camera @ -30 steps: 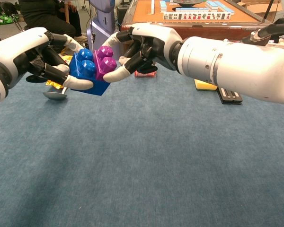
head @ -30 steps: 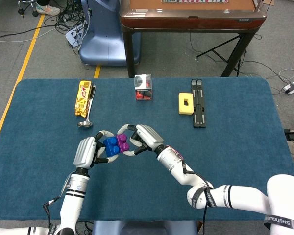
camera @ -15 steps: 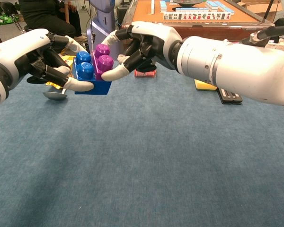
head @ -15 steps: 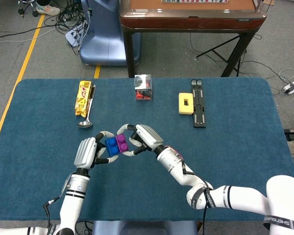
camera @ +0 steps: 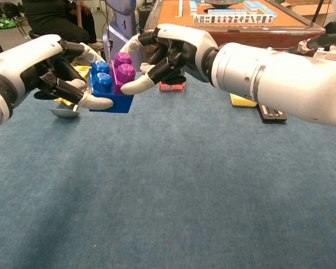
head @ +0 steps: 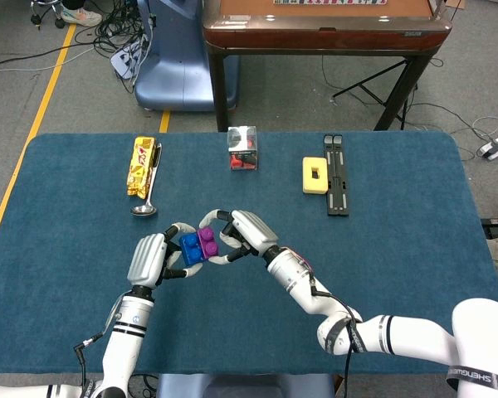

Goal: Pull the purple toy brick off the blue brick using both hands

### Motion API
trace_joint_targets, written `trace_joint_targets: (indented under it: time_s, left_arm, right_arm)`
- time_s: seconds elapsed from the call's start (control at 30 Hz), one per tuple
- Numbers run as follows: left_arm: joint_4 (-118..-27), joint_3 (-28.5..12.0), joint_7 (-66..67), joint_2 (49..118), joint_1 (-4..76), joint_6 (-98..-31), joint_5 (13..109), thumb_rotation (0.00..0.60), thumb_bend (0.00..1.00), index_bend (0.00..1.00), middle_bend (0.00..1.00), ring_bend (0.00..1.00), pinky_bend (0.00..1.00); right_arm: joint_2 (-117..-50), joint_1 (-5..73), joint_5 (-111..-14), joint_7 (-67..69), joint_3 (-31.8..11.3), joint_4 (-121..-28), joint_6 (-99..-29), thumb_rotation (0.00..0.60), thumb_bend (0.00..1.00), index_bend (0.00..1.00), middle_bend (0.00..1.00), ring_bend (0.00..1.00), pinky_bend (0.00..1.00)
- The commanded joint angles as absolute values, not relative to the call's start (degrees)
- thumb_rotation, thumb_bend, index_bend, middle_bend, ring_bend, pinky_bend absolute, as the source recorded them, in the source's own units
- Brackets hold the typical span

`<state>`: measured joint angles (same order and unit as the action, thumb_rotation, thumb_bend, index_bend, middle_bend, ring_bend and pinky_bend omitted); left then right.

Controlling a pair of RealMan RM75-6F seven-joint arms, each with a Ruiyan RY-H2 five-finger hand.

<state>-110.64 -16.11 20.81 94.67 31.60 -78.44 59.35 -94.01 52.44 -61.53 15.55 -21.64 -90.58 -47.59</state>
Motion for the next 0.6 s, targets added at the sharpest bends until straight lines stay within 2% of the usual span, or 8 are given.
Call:
trace_joint_targets:
  time_s: [0.03, 0.6]
  left_arm:
    - [-110.6, -16.1, 20.9, 94.7, 31.6, -78.4, 59.4, 0.6, 0.0, 0.65, 1.0, 0.94, 1.0]
    - [-110.1, -15.5, 20.7, 95.0, 31.5, -77.8, 59.6, 0.6, 0.0, 0.65, 1.0, 0.94, 1.0]
  right_arm:
    - [-94.1, 52.3, -61.8, 15.8, -21.7, -90.5, -47.7, 0.6, 0.49, 0.67, 1.0, 1.0, 1.0]
    - [-93.5, 51.8, -62.8, 17.7, -21.8, -90.8, -47.3, 0.6, 0.5, 0.68, 1.0, 1.0, 1.0]
